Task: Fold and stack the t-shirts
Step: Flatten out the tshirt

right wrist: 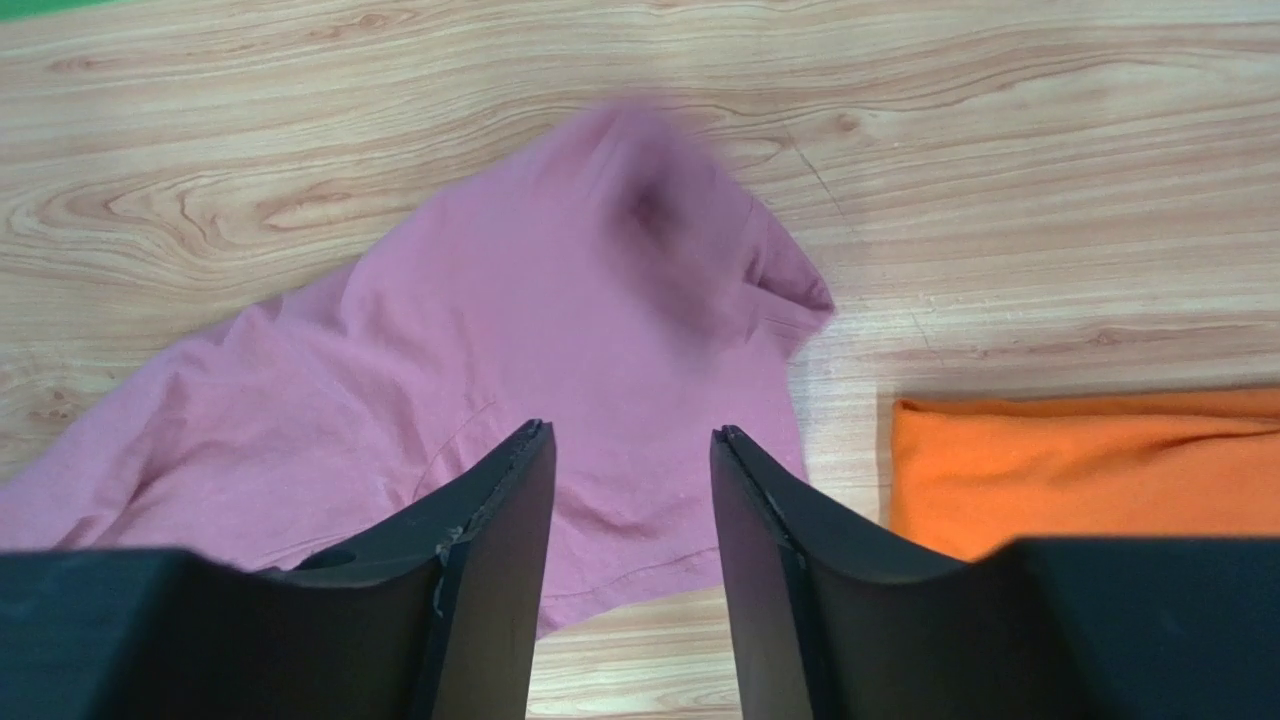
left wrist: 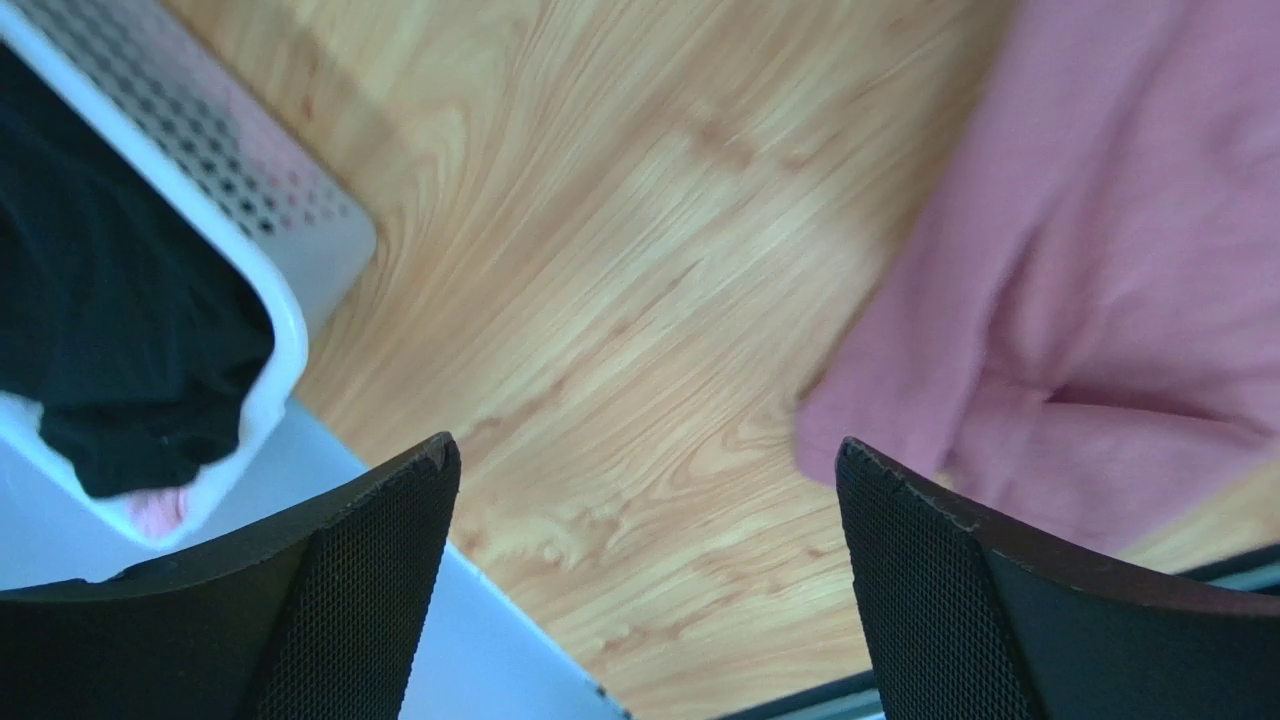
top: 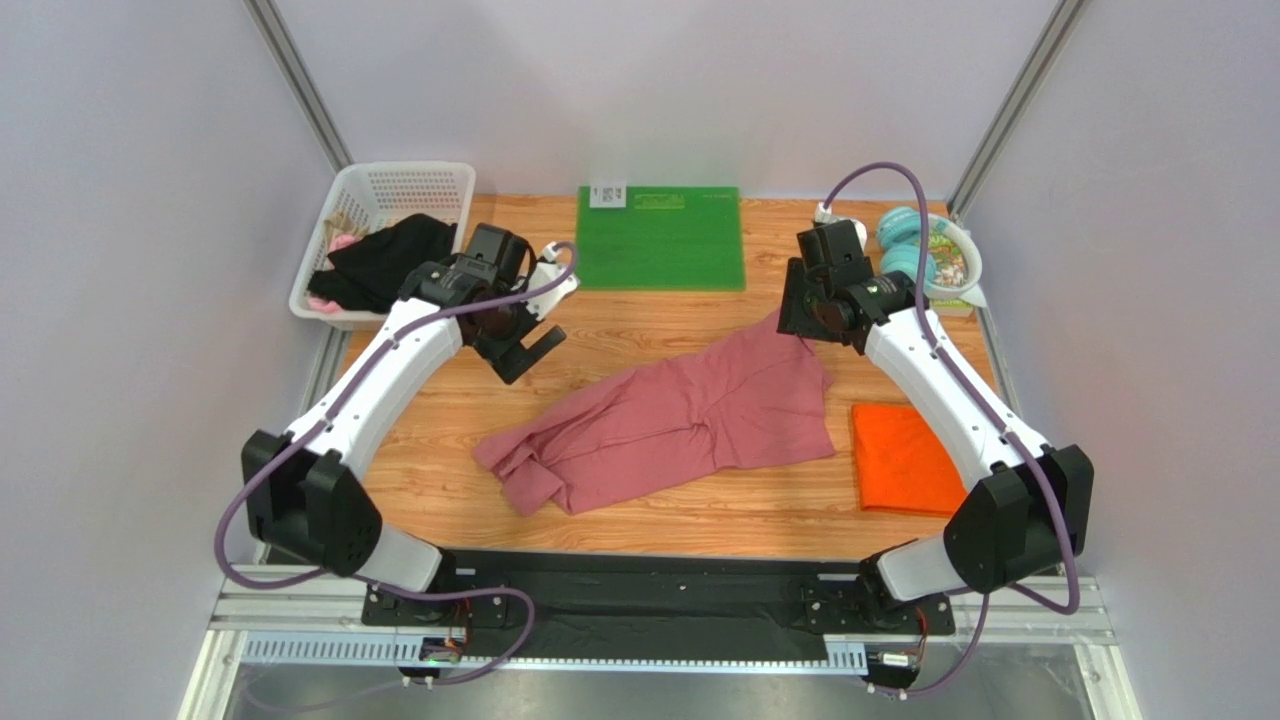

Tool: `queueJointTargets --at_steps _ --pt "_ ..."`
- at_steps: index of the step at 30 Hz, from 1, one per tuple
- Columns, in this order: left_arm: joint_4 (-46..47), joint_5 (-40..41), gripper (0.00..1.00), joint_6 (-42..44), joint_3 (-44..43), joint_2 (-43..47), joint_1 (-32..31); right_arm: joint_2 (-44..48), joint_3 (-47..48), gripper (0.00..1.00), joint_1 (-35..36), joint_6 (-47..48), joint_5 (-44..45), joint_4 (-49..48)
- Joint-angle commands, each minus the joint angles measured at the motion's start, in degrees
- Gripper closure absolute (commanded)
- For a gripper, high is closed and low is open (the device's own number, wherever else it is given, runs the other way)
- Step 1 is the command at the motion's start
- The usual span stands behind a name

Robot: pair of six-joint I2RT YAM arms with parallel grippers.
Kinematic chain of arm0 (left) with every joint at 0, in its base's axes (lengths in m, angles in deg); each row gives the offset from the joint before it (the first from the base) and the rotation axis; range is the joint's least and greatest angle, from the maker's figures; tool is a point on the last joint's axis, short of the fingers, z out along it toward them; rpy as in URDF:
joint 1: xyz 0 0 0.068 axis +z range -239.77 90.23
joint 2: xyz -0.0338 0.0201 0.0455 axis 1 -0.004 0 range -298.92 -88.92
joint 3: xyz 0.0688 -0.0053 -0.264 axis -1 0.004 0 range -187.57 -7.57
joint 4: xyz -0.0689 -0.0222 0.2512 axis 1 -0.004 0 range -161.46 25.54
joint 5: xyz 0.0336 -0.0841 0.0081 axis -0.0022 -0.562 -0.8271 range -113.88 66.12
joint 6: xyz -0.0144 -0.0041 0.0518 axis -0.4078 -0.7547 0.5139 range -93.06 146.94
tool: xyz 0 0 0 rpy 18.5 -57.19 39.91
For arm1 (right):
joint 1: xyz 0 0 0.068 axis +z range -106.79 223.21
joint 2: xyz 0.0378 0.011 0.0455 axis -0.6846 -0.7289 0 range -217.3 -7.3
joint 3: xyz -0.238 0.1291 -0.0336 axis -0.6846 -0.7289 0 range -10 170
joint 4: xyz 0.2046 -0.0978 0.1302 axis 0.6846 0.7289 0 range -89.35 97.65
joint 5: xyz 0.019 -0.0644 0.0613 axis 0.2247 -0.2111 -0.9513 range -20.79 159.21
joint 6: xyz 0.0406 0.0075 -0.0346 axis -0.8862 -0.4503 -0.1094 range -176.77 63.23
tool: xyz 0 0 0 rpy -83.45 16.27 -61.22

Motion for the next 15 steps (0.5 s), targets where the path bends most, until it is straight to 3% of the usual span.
queueJointTargets --at_steps 1,2,3,6,15 --pt "-6.41 -8.18 0.0 -3.31 -0.8 6.38 -6.63 1.05 -0.79 0.45 -0.1 0.36 -0.33 -0.95" --pt "-7.11 -9.32 0.0 -3.67 -0.01 7.26 -9.95 1.31 -1.32 0.39 -0.19 -0.17 -0.24 -0.69" --pt "-7.21 -12.21 0.0 -4.63 1.22 8.58 -11.55 1.4 -2.19 0.39 -0.1 -0.61 -0.16 -0.6" --pt "-9.23 -17.05 0.01 -5.51 3.5 9.38 -17.0 3.23 -4.13 0.44 -0.1 -1.75 -0.24 0.46" --pt "-4.93 -13.57 0.04 -4.28 15.54 6.49 -18.6 8.69 -11.86 0.48 -0.1 -5.18 0.81 3.45"
